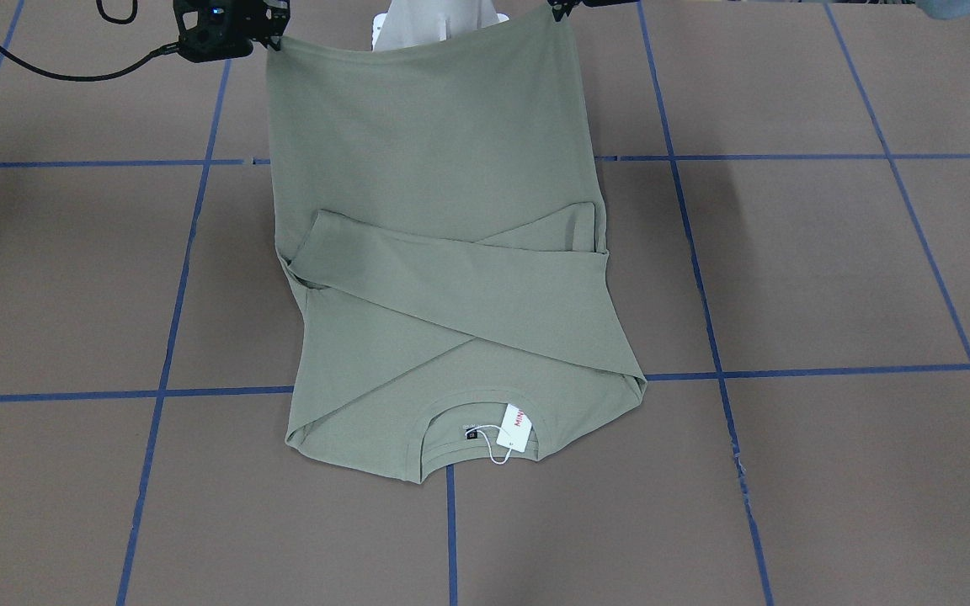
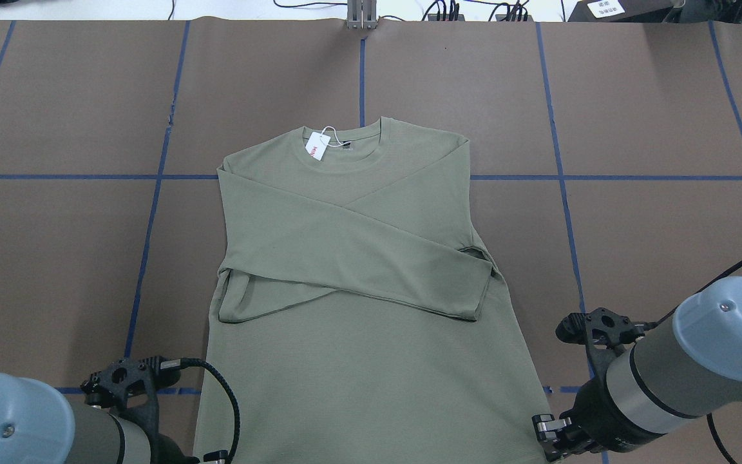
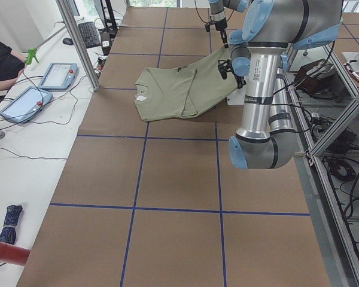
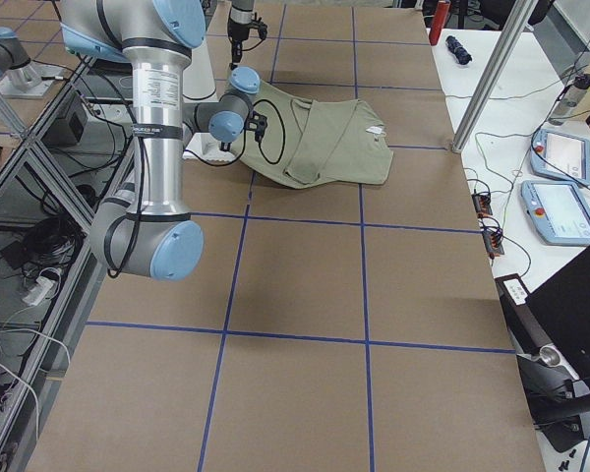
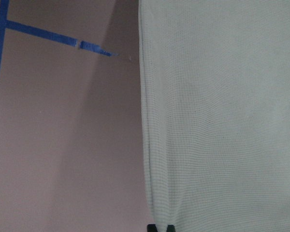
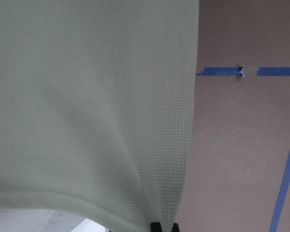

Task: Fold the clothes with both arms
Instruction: 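Grasp both hem corners with the left and right grippers, then lift the hem with both grippers and carry it toward the collar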

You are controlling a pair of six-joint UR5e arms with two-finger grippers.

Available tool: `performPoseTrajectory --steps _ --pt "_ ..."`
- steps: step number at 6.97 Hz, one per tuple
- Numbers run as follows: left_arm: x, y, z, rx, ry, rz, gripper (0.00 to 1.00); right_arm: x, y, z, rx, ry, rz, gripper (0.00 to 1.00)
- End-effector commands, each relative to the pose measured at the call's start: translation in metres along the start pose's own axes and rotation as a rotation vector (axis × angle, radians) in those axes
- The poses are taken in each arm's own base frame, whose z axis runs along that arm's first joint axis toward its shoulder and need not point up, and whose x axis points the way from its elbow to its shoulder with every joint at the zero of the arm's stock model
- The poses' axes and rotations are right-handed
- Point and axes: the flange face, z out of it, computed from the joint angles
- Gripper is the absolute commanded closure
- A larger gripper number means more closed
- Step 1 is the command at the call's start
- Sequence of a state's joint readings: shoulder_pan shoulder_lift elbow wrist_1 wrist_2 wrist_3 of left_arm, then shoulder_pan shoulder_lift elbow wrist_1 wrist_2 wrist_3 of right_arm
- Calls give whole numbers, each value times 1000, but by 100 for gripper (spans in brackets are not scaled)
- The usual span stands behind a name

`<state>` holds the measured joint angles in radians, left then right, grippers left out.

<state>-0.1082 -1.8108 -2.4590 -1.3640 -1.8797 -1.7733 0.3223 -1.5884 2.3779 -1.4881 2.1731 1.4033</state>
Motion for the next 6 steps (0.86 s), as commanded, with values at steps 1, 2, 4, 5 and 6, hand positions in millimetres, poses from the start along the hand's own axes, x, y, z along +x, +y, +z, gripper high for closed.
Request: performPoseTrajectory --steps 1,2,4,5,6 --pt "2 -32 -10 64 8 -5 100 -5 -33 -28 92 -47 24 100" --pt "1 -62 -22 122 17 15 100 -15 -56 -42 147 -77 38 100" --pt "-1 -114 -45 215 24 18 100 -20 -98 -63 237 -99 80 100" --pt "6 -145 -56 269 36 -14 100 -30 -131 -70 280 -106 106 100" --pt "21 -179 -53 311 22 -44 100 -34 -161 -83 330 -108 112 100"
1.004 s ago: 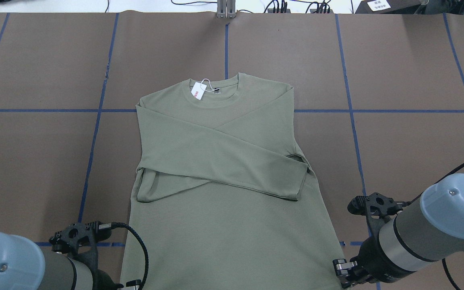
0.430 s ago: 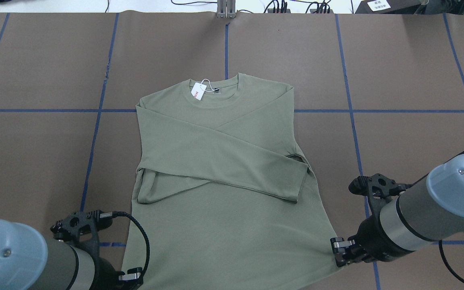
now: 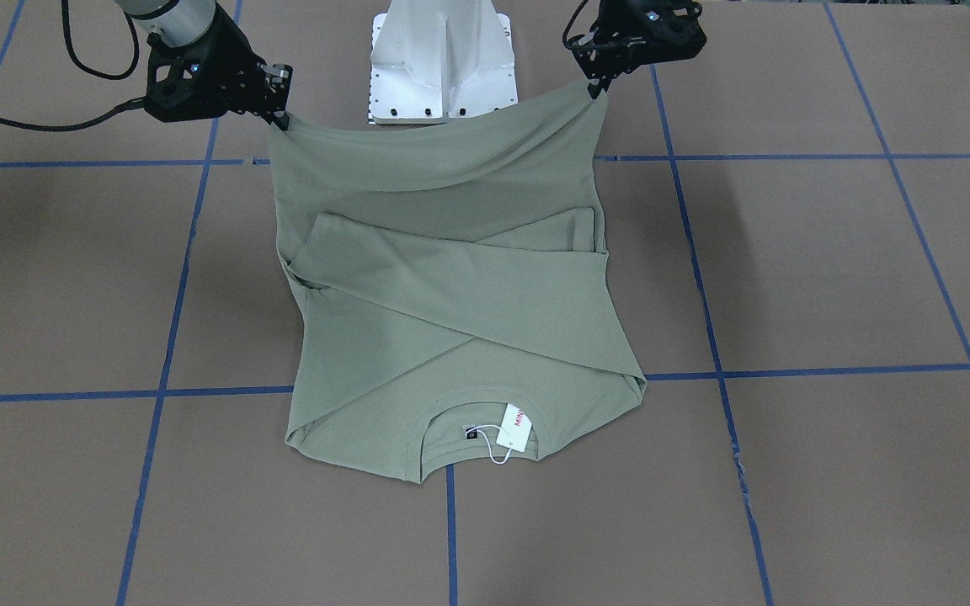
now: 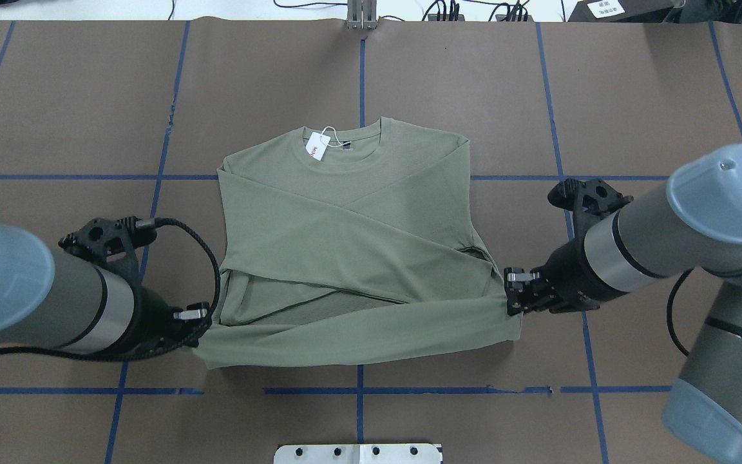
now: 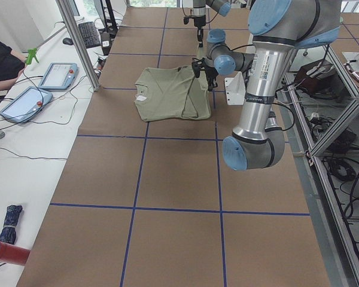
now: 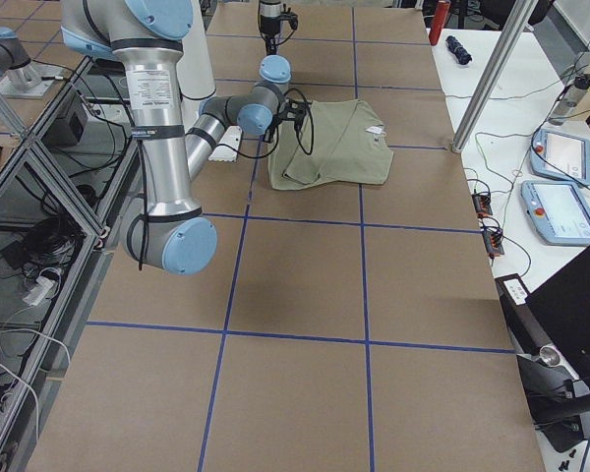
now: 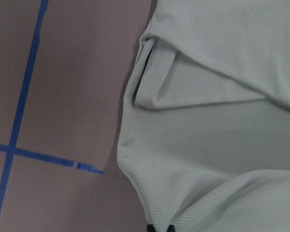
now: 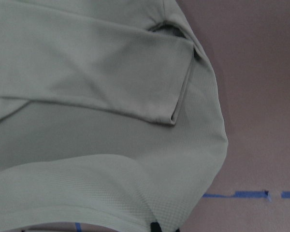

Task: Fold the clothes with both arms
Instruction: 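Lift the hem with both grippers and carry it toward the collar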

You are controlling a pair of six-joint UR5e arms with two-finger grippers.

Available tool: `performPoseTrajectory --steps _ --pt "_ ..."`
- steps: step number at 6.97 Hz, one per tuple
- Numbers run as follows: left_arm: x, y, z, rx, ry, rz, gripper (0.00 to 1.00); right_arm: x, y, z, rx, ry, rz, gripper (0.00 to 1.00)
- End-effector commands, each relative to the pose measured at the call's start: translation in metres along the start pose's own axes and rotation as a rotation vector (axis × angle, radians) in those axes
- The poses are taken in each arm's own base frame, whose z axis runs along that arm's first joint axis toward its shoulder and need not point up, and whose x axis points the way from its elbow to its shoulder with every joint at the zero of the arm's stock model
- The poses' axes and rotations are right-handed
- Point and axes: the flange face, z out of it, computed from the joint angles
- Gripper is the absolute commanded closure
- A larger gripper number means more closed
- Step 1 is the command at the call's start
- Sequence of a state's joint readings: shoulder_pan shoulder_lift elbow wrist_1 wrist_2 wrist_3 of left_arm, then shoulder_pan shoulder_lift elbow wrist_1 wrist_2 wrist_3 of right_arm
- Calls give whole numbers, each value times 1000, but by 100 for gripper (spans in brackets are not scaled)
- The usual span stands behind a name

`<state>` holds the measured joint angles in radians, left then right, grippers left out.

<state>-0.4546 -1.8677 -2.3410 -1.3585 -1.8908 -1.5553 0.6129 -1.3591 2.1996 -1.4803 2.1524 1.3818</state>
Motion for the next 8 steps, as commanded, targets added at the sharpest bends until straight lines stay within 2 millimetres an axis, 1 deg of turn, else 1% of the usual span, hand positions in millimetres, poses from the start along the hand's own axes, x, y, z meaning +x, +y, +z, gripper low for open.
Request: performPoseTrajectory --steps 1,2,3,4,5,6,7,8 --pt "19 -64 24 79 -47 -27 100 -14 -64 -12 101 -8 0 100" --pt "23 -83 26 99 -56 -14 100 -19 -89 -14 127 -2 -1 100" --pt "30 -108 20 136 -25 -25 100 -28 -115 -4 138 16 19 100" --pt "30 -132 39 153 -26 -41 100 -30 -134 9 138 41 22 100" --pt "36 -166 61 179 -8 -55 100 -31 -153 16 143 59 38 100" --pt "38 -200 77 205 1 -75 100 -31 -169 26 141 82 56 100" --pt "34 -224 107 214 -6 -50 100 -32 -195 38 143 110 88 100" --pt "23 -244 130 225 1 -49 100 -32 -213 54 144 112 90 100"
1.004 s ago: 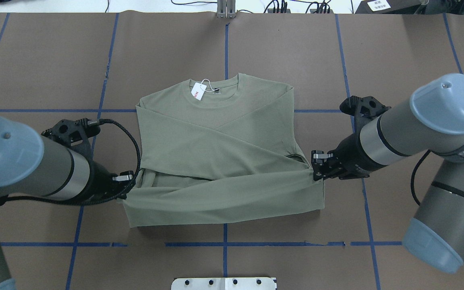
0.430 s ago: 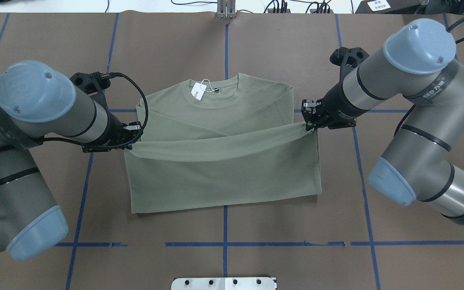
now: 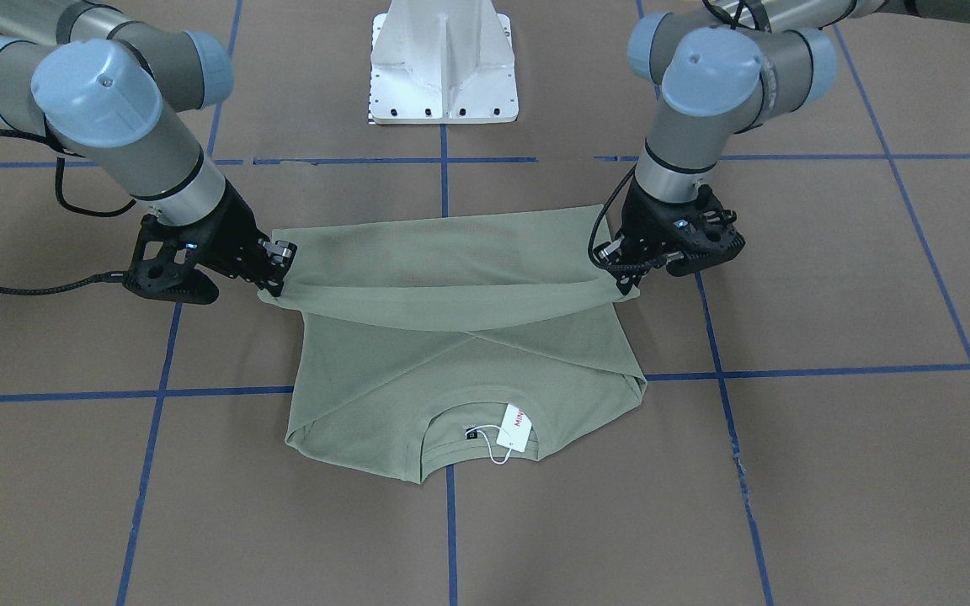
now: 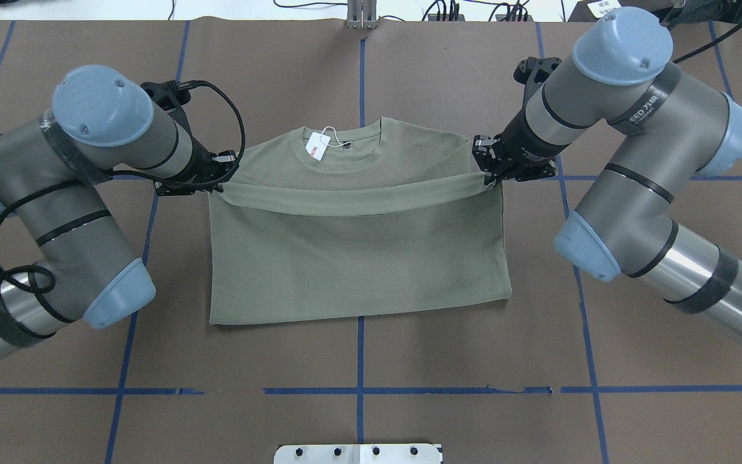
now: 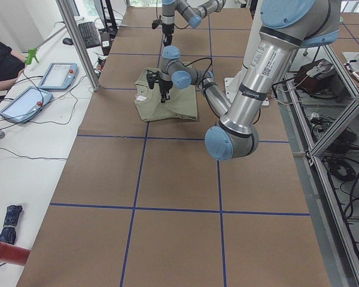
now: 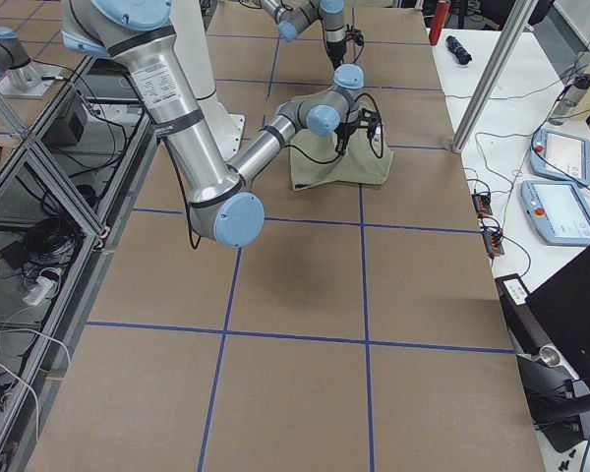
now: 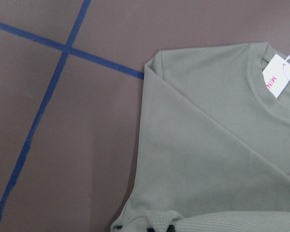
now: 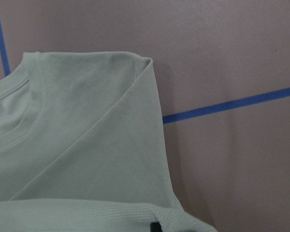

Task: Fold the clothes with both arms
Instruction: 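Lift the hem with both grippers and carry it toward the collar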

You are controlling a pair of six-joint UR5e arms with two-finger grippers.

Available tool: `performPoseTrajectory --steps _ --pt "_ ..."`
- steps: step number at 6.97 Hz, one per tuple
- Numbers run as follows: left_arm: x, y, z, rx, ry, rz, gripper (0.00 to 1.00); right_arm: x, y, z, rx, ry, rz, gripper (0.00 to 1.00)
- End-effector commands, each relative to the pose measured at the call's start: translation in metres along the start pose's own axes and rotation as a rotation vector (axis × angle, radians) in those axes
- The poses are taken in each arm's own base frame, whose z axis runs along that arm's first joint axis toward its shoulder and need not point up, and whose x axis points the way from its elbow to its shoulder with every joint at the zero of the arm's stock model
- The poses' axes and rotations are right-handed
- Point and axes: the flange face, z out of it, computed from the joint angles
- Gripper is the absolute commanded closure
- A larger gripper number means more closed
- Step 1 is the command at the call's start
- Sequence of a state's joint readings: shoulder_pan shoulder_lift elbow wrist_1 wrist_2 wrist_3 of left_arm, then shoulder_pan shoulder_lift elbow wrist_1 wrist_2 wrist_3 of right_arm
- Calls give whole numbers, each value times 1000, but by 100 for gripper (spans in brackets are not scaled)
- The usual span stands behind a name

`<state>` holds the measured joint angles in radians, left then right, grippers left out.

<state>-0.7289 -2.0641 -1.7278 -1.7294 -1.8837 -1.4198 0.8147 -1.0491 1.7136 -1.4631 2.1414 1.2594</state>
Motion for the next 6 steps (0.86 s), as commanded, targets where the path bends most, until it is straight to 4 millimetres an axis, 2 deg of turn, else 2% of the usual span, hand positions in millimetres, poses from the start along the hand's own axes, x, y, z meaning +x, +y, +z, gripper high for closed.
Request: performPoseTrajectory --steps 1,2,4,6 --pt "-13 -33 35 31 19 1 100 1 -35 37 13 -13 -1 100" --pt "-15 -41 35 68 11 -4 100 9 -46 45 15 1 14 100" --pt "-15 -44 33 83 14 -5 100 -3 -58 49 18 7 24 100" --pt "-6 -51 48 82 -8 -12 100 -12 -82 46 33 15 46 100"
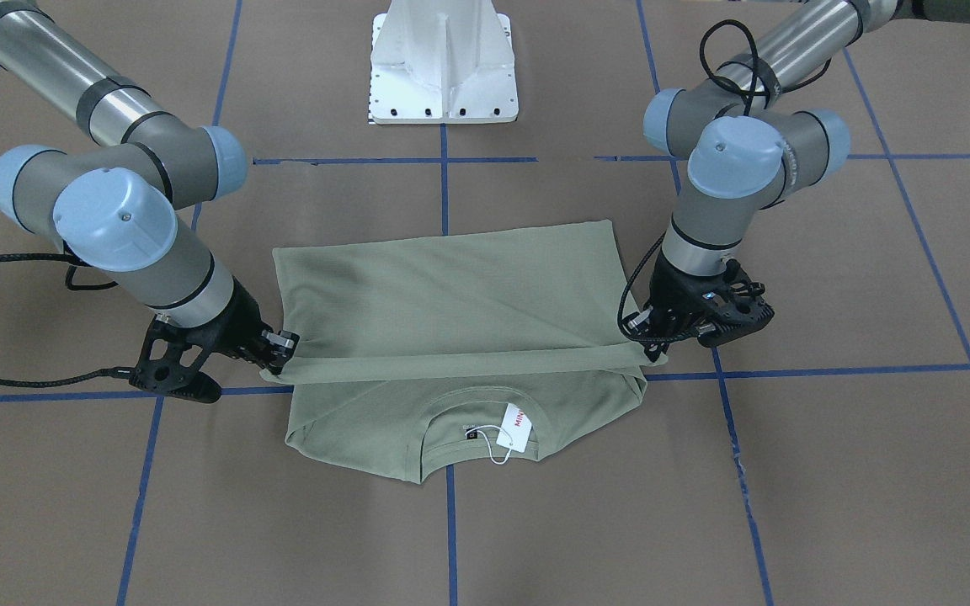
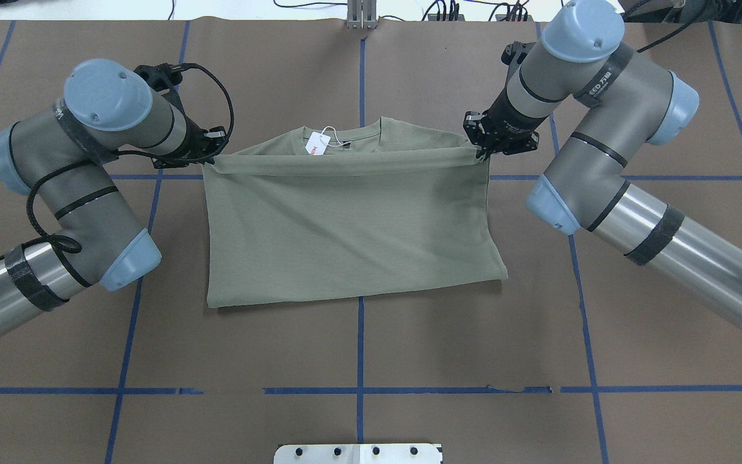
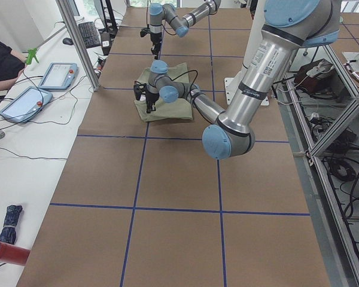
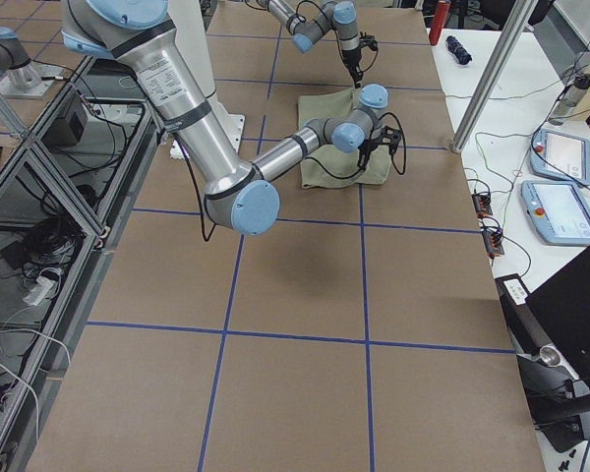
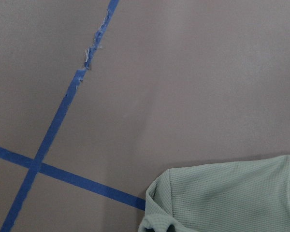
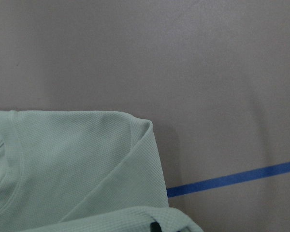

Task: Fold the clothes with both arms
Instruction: 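Lower the held hem onto the collar with both grippers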

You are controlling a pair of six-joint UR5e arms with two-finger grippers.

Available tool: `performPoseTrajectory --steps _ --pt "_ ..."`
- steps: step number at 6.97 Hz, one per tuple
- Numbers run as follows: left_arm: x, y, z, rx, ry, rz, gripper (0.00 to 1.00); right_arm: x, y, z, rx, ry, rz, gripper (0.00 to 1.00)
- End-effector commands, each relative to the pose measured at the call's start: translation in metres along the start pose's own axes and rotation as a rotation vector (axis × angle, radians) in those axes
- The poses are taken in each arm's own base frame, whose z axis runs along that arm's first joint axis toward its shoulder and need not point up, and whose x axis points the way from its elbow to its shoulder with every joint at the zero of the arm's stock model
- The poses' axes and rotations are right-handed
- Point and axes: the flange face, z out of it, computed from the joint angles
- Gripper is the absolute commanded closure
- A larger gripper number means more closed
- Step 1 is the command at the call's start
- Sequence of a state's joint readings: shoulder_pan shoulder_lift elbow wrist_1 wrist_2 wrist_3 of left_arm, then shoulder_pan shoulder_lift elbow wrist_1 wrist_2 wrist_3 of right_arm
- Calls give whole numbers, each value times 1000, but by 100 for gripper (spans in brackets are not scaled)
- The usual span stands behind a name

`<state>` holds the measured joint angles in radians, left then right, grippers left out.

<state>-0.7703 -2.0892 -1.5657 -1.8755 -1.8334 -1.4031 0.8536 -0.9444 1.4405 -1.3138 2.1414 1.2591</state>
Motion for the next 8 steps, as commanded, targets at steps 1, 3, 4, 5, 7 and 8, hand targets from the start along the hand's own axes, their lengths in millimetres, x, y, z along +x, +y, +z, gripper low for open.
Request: performPoseTrajectory --steps 1,3,4,5,7,8 --pt "6 -4 14 -2 -21 -5 100 -9 -19 -4 14 4 16 100" --pt "4 -5 18 -1 -29 -7 100 -9 -23 -4 21 6 19 100" --pt "3 -7 21 11 -36 -8 100 -12 -27 1 34 19 23 100" --pt "3 -7 21 12 -36 -8 100 -18 -33 4 39 24 25 100" --pt "3 -7 21 13 -36 -8 100 -19 -35 4 46 26 26 100" --pt "3 -7 21 13 -36 -8 100 -21 -36 2 49 23 24 100"
